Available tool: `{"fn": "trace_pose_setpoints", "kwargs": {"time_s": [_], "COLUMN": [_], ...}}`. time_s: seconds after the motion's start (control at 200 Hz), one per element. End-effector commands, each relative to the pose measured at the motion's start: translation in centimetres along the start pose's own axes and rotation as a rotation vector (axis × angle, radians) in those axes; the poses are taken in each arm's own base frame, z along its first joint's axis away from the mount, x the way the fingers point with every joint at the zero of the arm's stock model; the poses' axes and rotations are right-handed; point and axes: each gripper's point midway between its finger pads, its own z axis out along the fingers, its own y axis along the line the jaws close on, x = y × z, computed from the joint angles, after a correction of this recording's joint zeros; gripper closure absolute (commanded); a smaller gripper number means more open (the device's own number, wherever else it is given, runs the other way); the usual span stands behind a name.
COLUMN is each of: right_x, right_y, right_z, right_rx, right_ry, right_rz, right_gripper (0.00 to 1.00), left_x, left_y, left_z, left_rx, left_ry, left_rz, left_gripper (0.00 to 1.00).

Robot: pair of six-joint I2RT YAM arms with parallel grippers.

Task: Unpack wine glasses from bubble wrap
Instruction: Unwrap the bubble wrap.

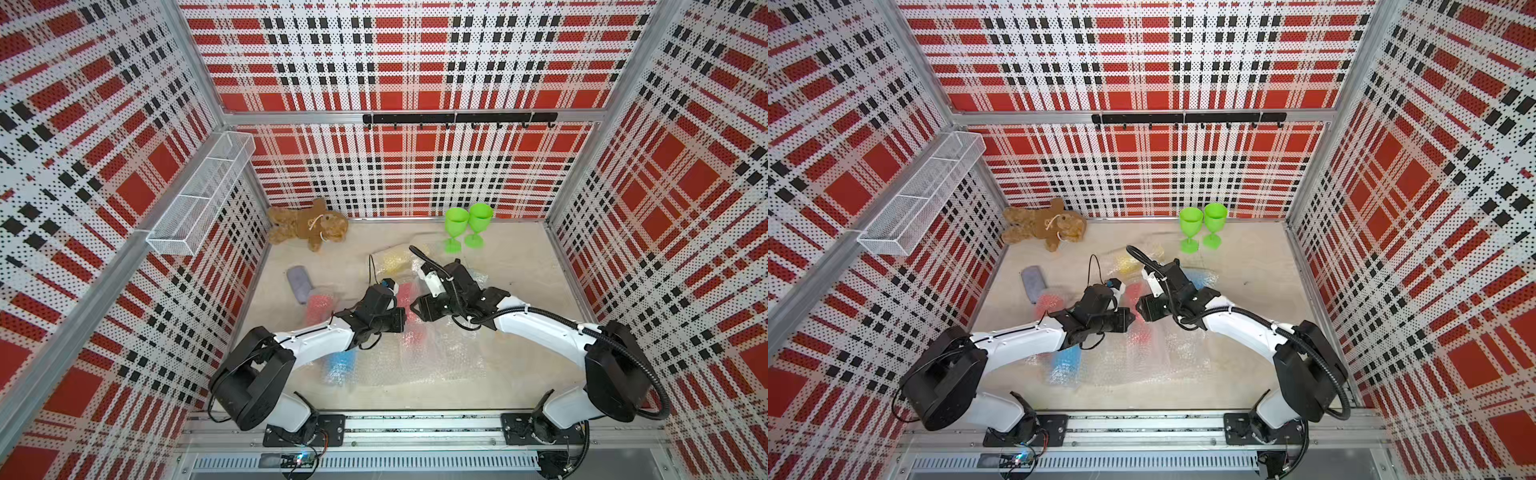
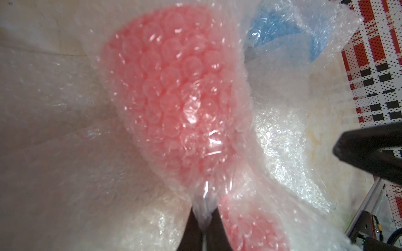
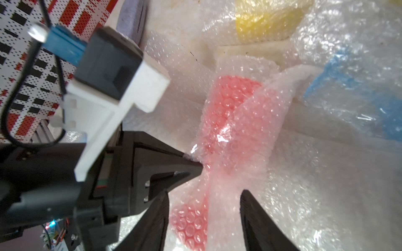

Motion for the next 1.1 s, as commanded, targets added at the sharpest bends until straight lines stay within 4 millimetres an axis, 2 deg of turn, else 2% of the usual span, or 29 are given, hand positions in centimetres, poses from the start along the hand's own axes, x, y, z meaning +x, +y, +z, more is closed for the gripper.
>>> {"fn": "trace_pose_setpoints", "kwargs": {"time_s": [0.0,0.17,0.23,0.326,0.401,0.431,0.561,0.686,0.967,1.097], "right_x": [1.0,2.6,3.2,3.6,3.3,3.0,1.9,2.0,2.5,3.1], "right_y": [-0.8,-2.5,-2.8,-4.0,-5.2,-5.4,-6.2,-7.5,-9.9,-10.1], "right_z": [1.5,3.5,4.0,4.4,3.9,3.6,2.5,2.2,1.3,1.2], "right_rx": [0.038,0.1,0.109,0.167,0.232,0.244,0.217,0.22,0.235,0.215], "right_ry": [0.063,0.129,0.15,0.153,0.129,0.109,0.043,0.027,-0.019,-0.014], "right_rz": [-0.013,-0.014,-0.011,-0.014,-0.013,-0.011,0.043,0.078,0.152,0.166], "right_gripper": [0.4,0.4,0.44,0.71,0.94,1.0,1.0,1.0,1.0,1.0], "left_x": [-0.7,-0.7,-0.6,-0.5,-0.2,0.1,1.1,2.2,2.5,2.4], "left_y": [-0.7,-0.4,-0.3,0.1,1.2,1.8,4.5,6.0,7.1,7.0], "left_z": [-0.6,-0.5,-0.4,-0.4,-0.6,-0.6,-1.4,-1.7,-1.8,-1.7], "left_rx": [0.015,0.006,0.004,-0.002,-0.024,-0.032,-0.041,-0.06,-0.085,-0.083], "left_ry": [-0.031,-0.03,-0.025,-0.025,-0.023,-0.022,-0.025,-0.009,-0.003,-0.003], "left_rz": [0.02,0.018,0.016,-0.001,-0.034,-0.053,-0.15,-0.191,-0.223,-0.222], "left_gripper": [1.0,1.0,1.0,1.0,1.0,1.0,1.0,1.0,1.0,1.0]}}
